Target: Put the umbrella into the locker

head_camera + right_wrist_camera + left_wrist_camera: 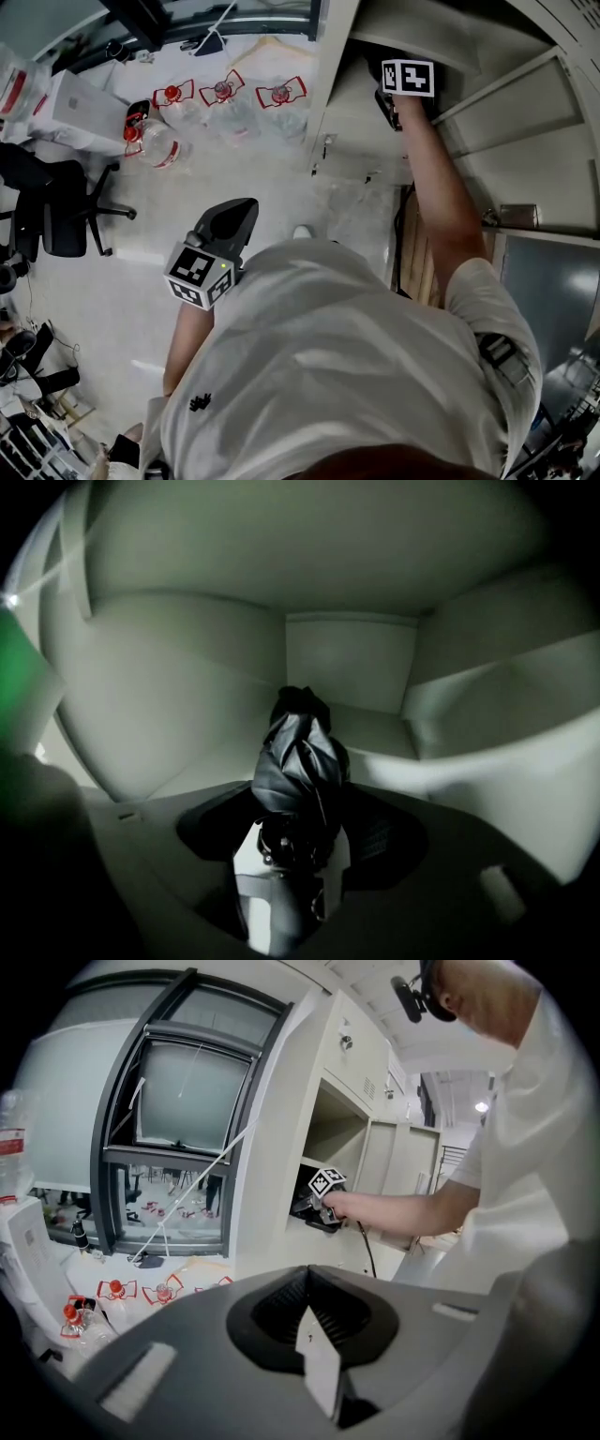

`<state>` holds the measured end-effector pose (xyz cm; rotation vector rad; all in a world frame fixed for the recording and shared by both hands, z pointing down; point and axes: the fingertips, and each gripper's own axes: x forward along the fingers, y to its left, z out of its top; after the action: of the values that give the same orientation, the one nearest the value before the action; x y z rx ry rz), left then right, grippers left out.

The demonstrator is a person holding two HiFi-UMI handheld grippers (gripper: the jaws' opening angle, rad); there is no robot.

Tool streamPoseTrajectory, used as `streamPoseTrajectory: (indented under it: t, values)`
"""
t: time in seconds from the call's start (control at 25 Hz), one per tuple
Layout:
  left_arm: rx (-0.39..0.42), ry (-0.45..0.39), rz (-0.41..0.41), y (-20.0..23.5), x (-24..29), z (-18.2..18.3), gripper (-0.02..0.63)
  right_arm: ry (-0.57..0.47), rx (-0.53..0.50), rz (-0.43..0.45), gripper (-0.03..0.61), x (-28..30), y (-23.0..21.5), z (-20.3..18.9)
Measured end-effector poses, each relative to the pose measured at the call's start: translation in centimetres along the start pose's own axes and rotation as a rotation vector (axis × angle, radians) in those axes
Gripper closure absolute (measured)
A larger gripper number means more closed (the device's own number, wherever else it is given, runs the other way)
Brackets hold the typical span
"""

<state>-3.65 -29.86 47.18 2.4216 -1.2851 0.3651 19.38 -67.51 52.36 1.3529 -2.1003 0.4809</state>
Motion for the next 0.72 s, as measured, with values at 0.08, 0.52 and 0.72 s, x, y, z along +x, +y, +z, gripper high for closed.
streamPoseTrajectory:
  t: [0.08,0.52,0.72]
  values:
    - [-0.002,0.0,0.0,0.1,-0.6,-0.2,0.558,-0.015,0.004,-0.009,0.298,-0.7,0.0,0.3]
    - [0.019,-0.003,-0.043,-0.6,-4.0,-1.3,0.558,-0.058,0.012,-0.057,0.301,-6.0,0.6,-0.6]
    - [0.039,0.0,-0.076,-1.2,-5.5,-2.1,0.558,-0.103,0.013,-0.079,0.302,-9.2,1.2,-1.2]
